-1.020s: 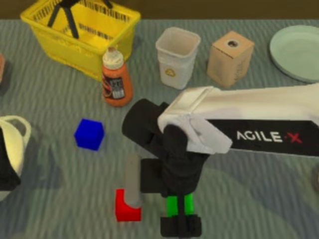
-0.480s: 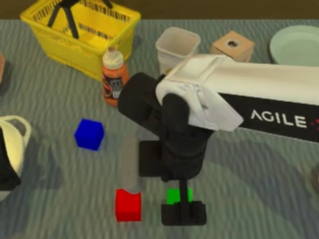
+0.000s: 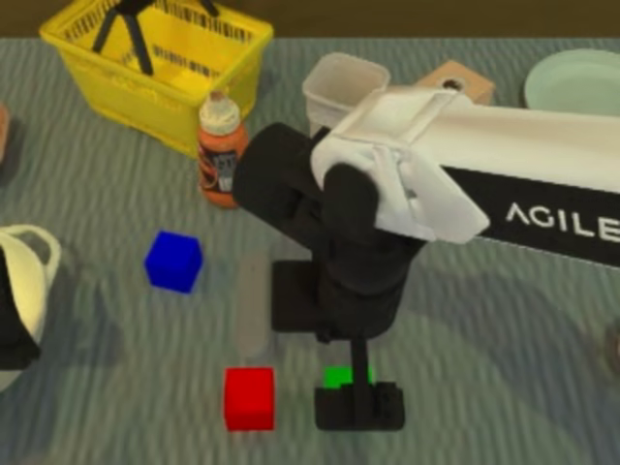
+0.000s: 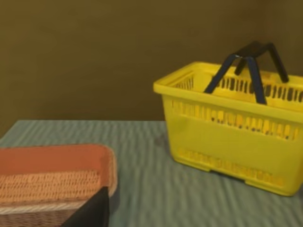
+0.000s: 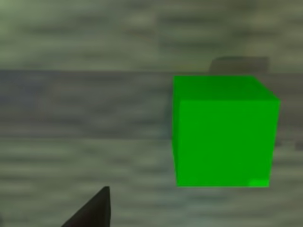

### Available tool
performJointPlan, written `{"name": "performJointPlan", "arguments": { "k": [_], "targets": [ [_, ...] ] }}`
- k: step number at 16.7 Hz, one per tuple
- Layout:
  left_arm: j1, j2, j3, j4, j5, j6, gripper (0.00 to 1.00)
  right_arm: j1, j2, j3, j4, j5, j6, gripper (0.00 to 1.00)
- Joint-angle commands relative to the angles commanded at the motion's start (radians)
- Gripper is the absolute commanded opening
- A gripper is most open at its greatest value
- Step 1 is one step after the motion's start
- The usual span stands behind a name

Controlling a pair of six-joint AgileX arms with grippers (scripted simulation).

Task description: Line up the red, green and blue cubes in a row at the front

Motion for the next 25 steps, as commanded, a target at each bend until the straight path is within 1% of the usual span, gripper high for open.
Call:
{"name": "performJointPlan", "arguments": {
  "k": [3, 6, 10, 13, 16, 19, 22, 25],
  "targets": [
    [-0.016, 0.094, 0.090, -0.055, -0.003, -0.005, 1.00, -0.052, -0.092, -0.069, 0.067, -0.011, 0.031, 1.00],
    [-0.049, 0.283, 0.252, -0.166, -0.003, -0.013, 1.00, -0.144, -0.277, -0.203, 0.187, -0.026, 0.089, 1.00],
    [-0.111, 0.658, 0.536, -0.380, 0.001, -0.024, 1.00, -0.315, -0.651, -0.474, 0.398, -0.044, 0.204, 1.00],
    [-0.164, 0.984, 0.769, -0.569, 0.005, -0.034, 1.00, -0.462, -0.977, -0.727, 0.568, -0.048, 0.309, 1.00],
    [-0.216, 1.307, 1.005, -0.756, 0.008, -0.043, 1.00, -0.603, -1.291, -0.982, 0.731, -0.042, 0.413, 1.00],
    [-0.262, 1.598, 1.226, -0.917, 0.009, -0.052, 1.00, -0.723, -1.552, -1.204, 0.874, -0.026, 0.504, 1.00],
    [-0.298, 1.832, 1.414, -1.034, 0.008, -0.059, 1.00, -0.815, -1.751, -1.376, 0.995, -0.006, 0.579, 1.00],
    [-0.321, 1.983, 1.548, -1.104, 0.004, -0.064, 1.00, -0.877, -1.892, -1.490, 1.083, 0.012, 0.633, 1.00]
  ]
}}
